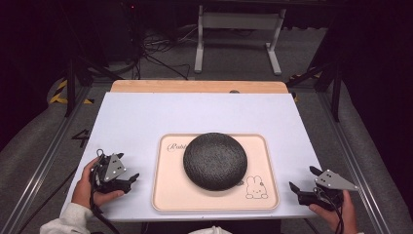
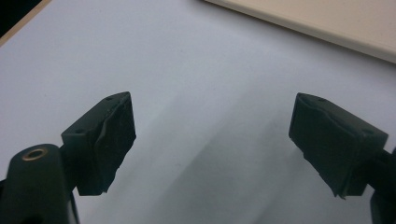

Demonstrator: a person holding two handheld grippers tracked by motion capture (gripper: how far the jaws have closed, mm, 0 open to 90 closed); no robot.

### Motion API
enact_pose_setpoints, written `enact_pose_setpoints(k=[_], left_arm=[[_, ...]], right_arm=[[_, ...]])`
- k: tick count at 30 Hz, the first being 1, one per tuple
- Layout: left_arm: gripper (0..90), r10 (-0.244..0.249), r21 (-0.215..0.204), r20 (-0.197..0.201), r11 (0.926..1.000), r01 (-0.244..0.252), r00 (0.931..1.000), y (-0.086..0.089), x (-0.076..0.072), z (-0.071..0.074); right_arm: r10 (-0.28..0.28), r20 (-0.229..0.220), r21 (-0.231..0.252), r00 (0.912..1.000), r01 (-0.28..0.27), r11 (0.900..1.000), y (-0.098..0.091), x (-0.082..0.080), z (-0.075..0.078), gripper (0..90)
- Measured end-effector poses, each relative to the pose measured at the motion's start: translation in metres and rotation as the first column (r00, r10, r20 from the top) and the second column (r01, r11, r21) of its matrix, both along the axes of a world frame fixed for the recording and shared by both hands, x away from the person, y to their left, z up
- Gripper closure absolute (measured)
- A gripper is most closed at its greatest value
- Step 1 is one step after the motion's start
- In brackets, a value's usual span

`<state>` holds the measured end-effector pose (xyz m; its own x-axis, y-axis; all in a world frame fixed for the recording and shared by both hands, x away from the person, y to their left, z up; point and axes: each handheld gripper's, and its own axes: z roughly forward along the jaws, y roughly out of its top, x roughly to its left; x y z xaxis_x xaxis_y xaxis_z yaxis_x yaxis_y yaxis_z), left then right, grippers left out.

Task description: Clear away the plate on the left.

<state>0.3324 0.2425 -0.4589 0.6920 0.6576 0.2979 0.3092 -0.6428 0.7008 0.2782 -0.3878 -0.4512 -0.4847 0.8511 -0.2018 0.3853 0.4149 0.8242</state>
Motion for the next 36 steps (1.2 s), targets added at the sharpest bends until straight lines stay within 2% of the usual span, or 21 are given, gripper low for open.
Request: enact_pose_setpoints(k=[10,11,12,16,18,36], left_arm=[[15.3,0.017,-0.075,-0.024,0.9970,-0.019,0.9996,0.018,-0.011,-0.004],[15.3,0.022,-0.105,-0.028,0.9942,-0.025,0.9994,0.022,-0.013,-0.005],[15.3,0.022,-0.105,-0.028,0.9942,-0.025,0.9994,0.022,-0.013,-0.005],[15.2,0.007,-0.192,-0.035,0.9812,-0.014,0.9994,0.029,-0.017,-0.007],[15.0,0.004,-0.213,-0.030,0.9769,-0.010,0.9995,0.032,-0.018,-0.007],[14.1,0.013,-0.205,-0.012,0.9786,-0.015,0.9998,0.029,-0.020,-0.005]], right_arm=[[0.002,0.001,0.008,1.0000,-0.002,1.0000,-0.001,-0.001,0.000,9.3],[0.000,0.001,0.008,1.0000,0.000,1.0000,-0.001,-0.001,0.000,9.3],[0.000,0.001,0.008,1.0000,0.000,1.0000,-0.001,-0.001,0.000,9.3],[0.004,0.004,0.018,1.0000,-0.004,0.9998,-0.001,-0.001,0.001,9.3],[0.004,0.007,0.022,1.0000,-0.005,0.9998,-0.001,-0.001,0.002,9.3],[0.008,0.003,0.019,1.0000,-0.008,0.9998,-0.001,-0.001,0.001,9.3]])
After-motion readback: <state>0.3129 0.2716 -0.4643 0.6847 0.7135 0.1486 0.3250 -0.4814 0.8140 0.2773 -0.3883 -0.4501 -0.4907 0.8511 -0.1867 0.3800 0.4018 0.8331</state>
